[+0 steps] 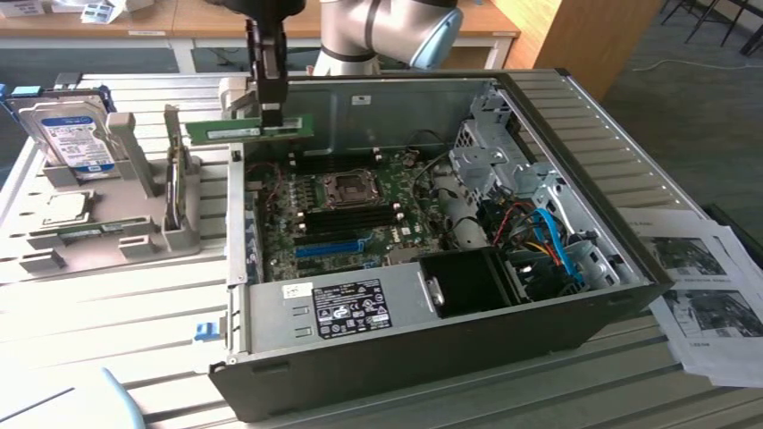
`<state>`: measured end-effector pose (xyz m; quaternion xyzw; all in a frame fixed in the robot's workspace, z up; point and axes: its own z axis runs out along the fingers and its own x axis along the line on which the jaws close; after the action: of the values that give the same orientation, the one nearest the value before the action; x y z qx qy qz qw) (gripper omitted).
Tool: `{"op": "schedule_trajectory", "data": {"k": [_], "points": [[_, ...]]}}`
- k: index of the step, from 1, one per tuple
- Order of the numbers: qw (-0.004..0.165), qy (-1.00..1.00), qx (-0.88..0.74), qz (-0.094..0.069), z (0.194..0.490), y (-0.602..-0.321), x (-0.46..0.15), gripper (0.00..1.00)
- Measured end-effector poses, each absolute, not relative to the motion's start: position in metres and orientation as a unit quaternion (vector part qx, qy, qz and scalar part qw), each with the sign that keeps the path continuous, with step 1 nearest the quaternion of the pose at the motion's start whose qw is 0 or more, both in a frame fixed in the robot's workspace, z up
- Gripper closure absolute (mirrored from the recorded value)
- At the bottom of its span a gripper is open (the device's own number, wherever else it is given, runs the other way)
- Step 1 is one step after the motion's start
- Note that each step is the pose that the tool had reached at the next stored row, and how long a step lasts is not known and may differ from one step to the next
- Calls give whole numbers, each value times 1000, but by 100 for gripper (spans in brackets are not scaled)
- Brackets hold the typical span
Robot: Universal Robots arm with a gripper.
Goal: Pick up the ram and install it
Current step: 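Pick up the ram and move it above insertion slot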
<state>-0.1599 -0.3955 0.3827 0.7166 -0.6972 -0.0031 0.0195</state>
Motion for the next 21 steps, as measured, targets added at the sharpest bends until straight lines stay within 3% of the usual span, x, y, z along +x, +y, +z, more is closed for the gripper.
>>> {"op": "schedule_trajectory", "data": {"k": [21], "points": [[19,-697,717,-3,383,-395,-96,89]]}}
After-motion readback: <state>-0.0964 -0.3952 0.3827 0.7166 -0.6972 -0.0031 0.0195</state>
